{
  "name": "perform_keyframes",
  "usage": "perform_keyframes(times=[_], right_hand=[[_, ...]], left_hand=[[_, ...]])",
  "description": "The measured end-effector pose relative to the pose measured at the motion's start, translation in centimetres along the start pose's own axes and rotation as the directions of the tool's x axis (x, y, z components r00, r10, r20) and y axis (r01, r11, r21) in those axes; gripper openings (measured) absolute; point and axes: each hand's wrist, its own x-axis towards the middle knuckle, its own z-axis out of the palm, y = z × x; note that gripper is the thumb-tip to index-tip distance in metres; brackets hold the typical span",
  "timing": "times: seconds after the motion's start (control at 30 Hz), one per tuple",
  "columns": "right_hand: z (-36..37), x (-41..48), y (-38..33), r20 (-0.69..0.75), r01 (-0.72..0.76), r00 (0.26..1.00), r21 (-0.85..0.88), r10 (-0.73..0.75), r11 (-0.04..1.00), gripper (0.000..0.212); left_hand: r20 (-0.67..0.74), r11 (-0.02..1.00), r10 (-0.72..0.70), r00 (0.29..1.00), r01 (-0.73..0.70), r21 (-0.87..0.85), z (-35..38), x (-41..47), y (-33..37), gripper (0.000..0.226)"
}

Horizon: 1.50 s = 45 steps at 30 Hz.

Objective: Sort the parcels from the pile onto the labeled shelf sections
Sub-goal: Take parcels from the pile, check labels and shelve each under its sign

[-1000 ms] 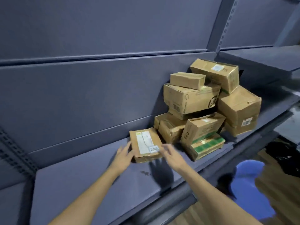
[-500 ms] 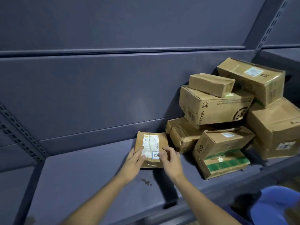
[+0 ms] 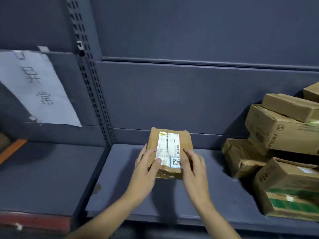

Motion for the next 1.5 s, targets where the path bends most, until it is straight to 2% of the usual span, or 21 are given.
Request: perform_keyframes(times=[0.27, 0.33, 0.43, 0.63, 0.77, 0.93, 1.03, 1.1, 1.33, 1.43, 1.5], right_hand=[[6.7, -11.8, -8.6, 0.193, 0.061, 0.976, 0.174, -0.095, 0.983, 0.041], [8.8, -14.8, -10.2, 0.234, 0.074, 0.965, 0.201, -0.121, 0.977, 0.036], [12.4, -18.7, -11.9, 0.302, 0.096, 0.939, 0.224, -0.163, 0.970, 0.033], [19.6, -25.0, -14.8, 0.424, 0.134, 0.868, 0.304, -0.259, 0.943, 0.034], [23.9, -27.4, -16.7, 0.524, 0.146, 0.791, 0.340, -0.316, 0.929, 0.047], [29.5, -28.6, -19.6, 0.624, 0.172, 0.687, 0.357, -0.372, 0.918, 0.038], [34.0, -29.1, -21.3, 0.652, 0.189, 0.642, 0.375, -0.403, 0.908, 0.048], [37.3, -29.1, -22.4, 0.662, 0.155, 0.629, 0.407, -0.408, 0.900, 0.048], [48.8, -26.4, -25.8, 0.703, 0.146, 0.574, 0.417, -0.420, 0.897, 0.040], [52.6, -25.4, -27.8, 0.740, 0.141, 0.545, 0.381, -0.393, 0.914, 0.028], [55.0, -24.9, -28.9, 0.742, 0.161, 0.536, 0.380, -0.404, 0.911, 0.034]], left_hand=[[-0.288, 0.997, 0.076, 0.954, -0.070, 0.033, -12.7, -12.4, 2.3, 0.036], [-0.358, 0.997, 0.073, 0.931, -0.061, 0.044, -15.7, -16.0, 1.8, 0.038], [-0.478, 0.994, 0.098, 0.873, -0.064, 0.087, -19.7, -20.6, 0.8, 0.046], [-0.658, 0.991, 0.115, 0.745, -0.038, 0.130, -26.7, -27.3, -0.7, 0.045], [-0.769, 0.991, 0.079, 0.634, 0.036, 0.131, -30.4, -30.1, -1.7, 0.046], [-0.843, 0.984, 0.047, 0.535, 0.122, 0.132, -35.4, -31.6, -3.0, 0.048], [-0.877, 0.975, 0.027, 0.480, 0.181, 0.129, -39.1, -31.7, -4.6, 0.049], [-0.894, 0.962, 0.070, 0.443, 0.208, 0.178, -41.8, -31.3, -6.3, 0.053], [-0.914, 0.983, 0.031, 0.405, 0.151, 0.100, -51.5, -26.6, -10.1, 0.054], [-0.917, 0.981, 0.021, 0.398, 0.171, 0.096, -55.3, -24.9, -11.0, 0.052], [-0.917, 0.980, 0.030, 0.398, 0.169, 0.106, -57.7, -23.9, -11.6, 0.057]])
